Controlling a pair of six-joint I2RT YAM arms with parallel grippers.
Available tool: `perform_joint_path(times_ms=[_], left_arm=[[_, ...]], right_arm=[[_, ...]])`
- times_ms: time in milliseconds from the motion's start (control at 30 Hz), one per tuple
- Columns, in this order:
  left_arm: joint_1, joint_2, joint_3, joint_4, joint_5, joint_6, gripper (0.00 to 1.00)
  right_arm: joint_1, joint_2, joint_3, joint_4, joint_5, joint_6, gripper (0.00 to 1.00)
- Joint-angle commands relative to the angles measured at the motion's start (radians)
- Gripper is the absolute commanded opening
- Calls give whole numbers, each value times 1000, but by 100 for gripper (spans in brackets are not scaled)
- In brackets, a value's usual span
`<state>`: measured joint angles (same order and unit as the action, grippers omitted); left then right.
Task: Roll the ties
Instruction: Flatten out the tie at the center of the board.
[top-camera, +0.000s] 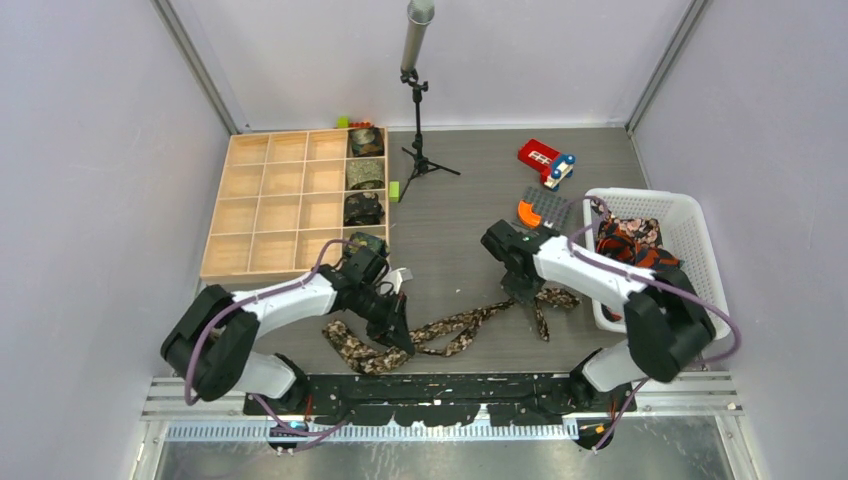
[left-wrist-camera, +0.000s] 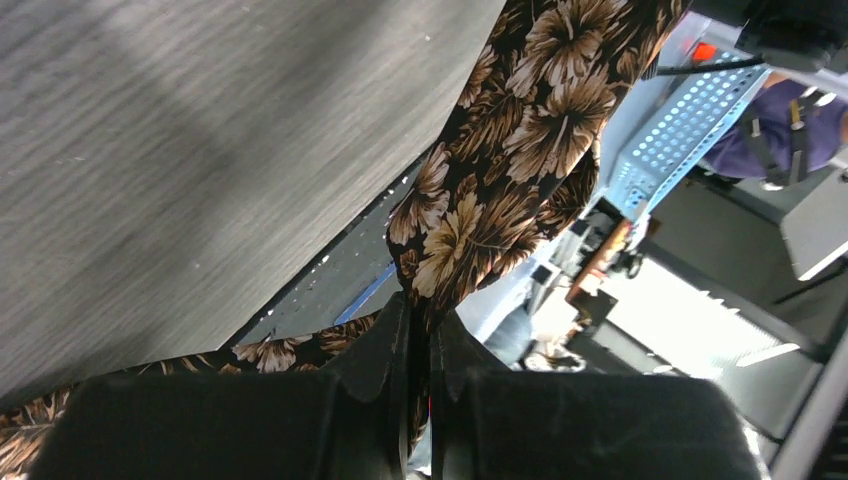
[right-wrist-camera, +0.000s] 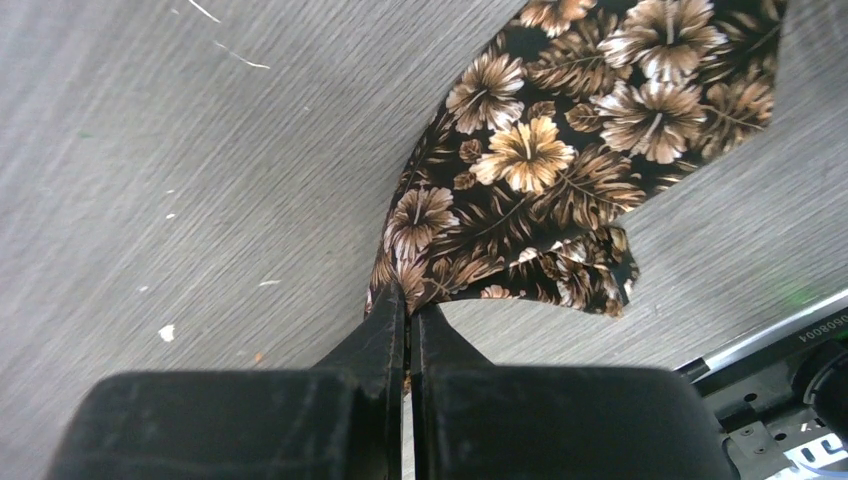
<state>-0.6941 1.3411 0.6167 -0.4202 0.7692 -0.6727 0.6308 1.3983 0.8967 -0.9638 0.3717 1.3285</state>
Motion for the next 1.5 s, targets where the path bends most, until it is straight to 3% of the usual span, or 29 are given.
perform_joint_path(times_ms=[0, 167, 267, 400, 567, 600, 800, 967, 1200, 1333, 1467], left_arm=[[47, 74, 32, -52, 132, -27, 0], [84, 170, 66, -80, 162, -12, 0], [110, 215, 79, -103, 174, -2, 3], [141, 249, 94, -135, 212, -32, 4], [162, 255, 110, -134, 251, -74, 6], [166, 248, 106, -120, 256, -87, 6], [190, 240, 70, -80, 285, -133, 6], [213, 210, 70, -117, 270, -122, 22], [228, 131, 166, -328, 71, -30, 60], [229, 38, 240, -458, -110, 0, 67], [229, -97, 308, -582, -371, 15, 68]], right_arm=[[-34, 145, 98, -7, 57, -102, 0], [-66, 319, 232, -6, 54, -237, 15], [-82, 387, 295, -14, 49, -303, 49], [-99, 427, 385, -35, 61, -392, 66], [-108, 506, 541, -108, 91, -514, 72], [-111, 527, 575, -120, 72, -544, 80], [-143, 625, 709, -186, 5, -642, 82], [-140, 529, 668, -179, -74, -645, 82], [-113, 306, 383, 3, -272, -598, 69], [-107, 253, 256, 123, -393, -553, 63], [-103, 275, 211, 199, -407, -532, 57]])
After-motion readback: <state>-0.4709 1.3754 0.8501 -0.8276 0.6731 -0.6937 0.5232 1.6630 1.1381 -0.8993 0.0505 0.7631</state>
